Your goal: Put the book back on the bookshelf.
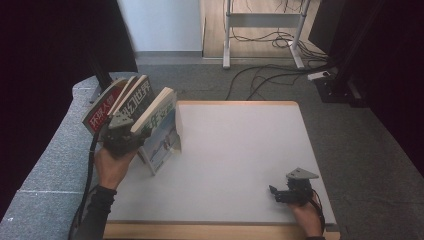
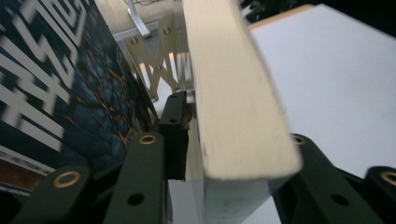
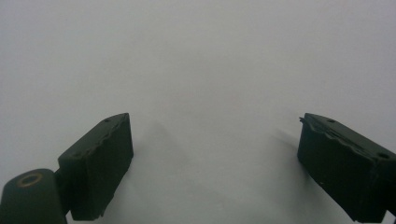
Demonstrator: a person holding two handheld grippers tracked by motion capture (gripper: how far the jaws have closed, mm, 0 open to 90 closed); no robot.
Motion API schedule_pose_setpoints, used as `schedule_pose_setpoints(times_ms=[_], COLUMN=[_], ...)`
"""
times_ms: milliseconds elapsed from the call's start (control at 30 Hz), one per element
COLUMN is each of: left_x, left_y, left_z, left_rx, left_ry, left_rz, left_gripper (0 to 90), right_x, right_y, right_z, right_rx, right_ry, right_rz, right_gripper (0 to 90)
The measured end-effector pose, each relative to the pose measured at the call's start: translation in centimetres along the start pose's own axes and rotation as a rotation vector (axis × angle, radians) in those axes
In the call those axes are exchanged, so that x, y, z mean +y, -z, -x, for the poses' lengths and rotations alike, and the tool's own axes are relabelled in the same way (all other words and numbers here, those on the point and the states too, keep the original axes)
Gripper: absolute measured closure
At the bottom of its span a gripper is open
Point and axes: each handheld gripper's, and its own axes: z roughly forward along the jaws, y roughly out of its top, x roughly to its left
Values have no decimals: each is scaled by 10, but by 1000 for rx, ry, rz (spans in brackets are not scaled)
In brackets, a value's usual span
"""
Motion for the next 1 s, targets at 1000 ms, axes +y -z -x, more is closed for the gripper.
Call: schedule_pose_setpoints(times_ms=[1000], left_x=[-42], left_y=[-53], left_z=[8], left_rx=[17], left_ry=[80], left_rz=[-26], left_gripper=[726], right_x=[0], right_y=[0], right_z=[0], right_rx=[2], right_ry=[-1], right_rz=[-1], right_gripper=[98])
